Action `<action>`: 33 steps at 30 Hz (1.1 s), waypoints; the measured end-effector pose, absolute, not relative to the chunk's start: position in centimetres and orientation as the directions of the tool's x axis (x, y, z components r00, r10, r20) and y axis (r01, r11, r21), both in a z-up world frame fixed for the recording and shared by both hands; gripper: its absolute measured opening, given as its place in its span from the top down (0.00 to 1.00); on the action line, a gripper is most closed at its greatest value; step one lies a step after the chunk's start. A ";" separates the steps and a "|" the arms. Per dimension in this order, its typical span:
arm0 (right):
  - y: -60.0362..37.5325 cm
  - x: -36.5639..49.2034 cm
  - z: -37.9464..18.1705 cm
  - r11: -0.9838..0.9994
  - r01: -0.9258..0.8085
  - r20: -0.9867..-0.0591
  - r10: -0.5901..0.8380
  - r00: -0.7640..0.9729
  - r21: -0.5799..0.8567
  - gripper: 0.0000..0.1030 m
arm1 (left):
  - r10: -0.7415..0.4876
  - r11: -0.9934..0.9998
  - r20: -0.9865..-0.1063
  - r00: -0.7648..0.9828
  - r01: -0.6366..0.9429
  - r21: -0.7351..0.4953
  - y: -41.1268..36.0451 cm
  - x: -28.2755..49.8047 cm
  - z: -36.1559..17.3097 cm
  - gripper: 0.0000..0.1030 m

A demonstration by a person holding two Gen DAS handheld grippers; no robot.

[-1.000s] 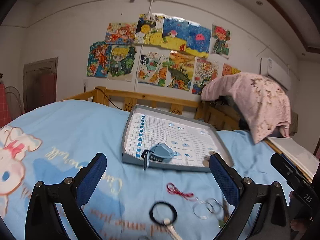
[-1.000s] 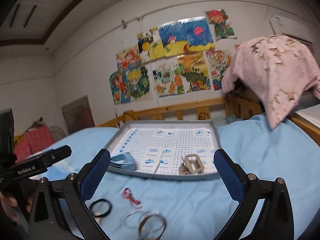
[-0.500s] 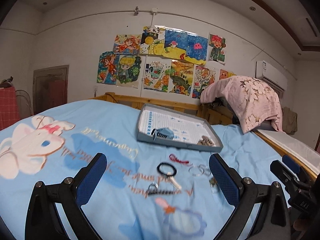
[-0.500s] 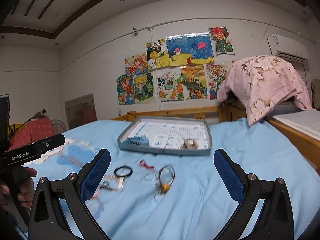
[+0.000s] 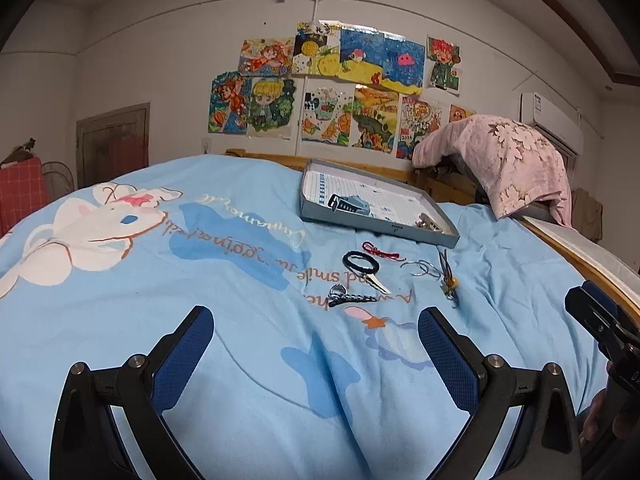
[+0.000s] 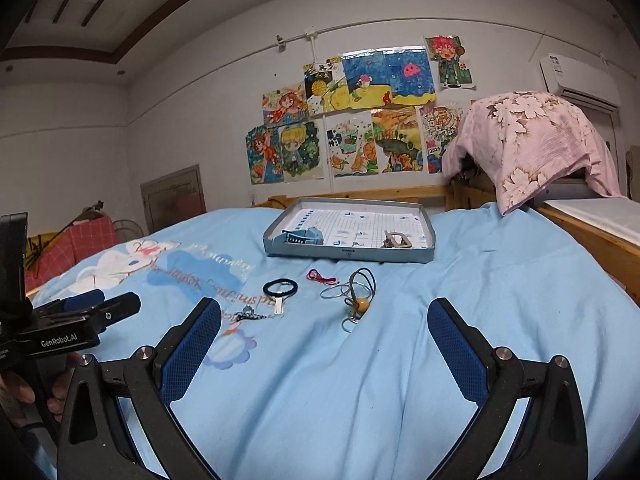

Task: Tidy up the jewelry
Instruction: 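Move both tools back toward the remaining jewelry on the cover, then grasp the chain bracelet with the left tool while the right tool grasps the brown beaded cord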

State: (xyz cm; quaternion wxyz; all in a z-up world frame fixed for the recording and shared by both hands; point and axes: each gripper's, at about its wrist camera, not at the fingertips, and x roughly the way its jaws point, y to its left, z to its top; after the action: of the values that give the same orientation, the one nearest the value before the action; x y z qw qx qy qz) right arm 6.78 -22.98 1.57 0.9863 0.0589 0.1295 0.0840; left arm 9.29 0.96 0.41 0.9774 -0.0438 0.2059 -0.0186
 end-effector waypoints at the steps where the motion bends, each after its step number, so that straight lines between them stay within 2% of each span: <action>1: -23.0 6.8 1.6 0.980 -0.152 -0.248 0.181 0.952 0.132 0.01 | -0.056 0.996 -0.406 0.912 0.021 -0.089 0.9 9.6 0.4 0.00; 9: -23.5 10.2 1.9 0.975 -0.166 -0.292 0.204 0.934 0.148 0.01 | -0.073 0.996 -0.447 0.892 0.039 -0.084 0.6 13.6 0.5 0.00; 18: -24.4 17.1 0.7 0.969 -0.156 -0.351 0.215 0.911 0.191 0.02 | -0.146 0.986 -0.509 0.848 0.080 -0.149 -0.5 20.1 -1.4 0.00; 20: -24.2 18.5 0.3 0.971 -0.154 -0.357 0.212 0.910 0.182 0.11 | -0.167 0.983 -0.526 0.834 0.100 -0.153 -1.1 21.3 -2.1 0.03; 23: -23.9 20.6 -0.5 0.971 -0.162 -0.388 0.219 0.895 0.176 0.28 | -0.205 0.978 -0.556 0.805 0.149 -0.145 -1.9 22.4 -3.1 0.18; 25: -24.0 22.2 -1.5 0.966 -0.170 -0.424 0.239 0.873 0.194 0.33 | -0.243 0.970 -0.575 0.781 0.193 -0.147 -2.4 22.9 -4.0 0.27; 28: -24.1 23.6 -2.7 0.955 -0.188 -0.464 0.276 0.842 0.227 0.43 | -0.275 0.961 -0.595 0.755 0.228 -0.154 -2.8 23.5 -4.9 0.30; 33: -22.9 24.9 -3.9 0.950 -0.233 -0.505 0.309 0.806 0.209 0.52 | -0.304 0.953 -0.635 0.710 0.240 -0.187 -2.7 25.1 -6.5 0.37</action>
State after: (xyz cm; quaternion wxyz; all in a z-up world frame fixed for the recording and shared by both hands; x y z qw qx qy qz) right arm 24.91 -22.94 -3.94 0.9477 0.0687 0.2770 0.1429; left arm 25.08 -2.67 -6.53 0.9236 -0.0456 0.3511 -0.1472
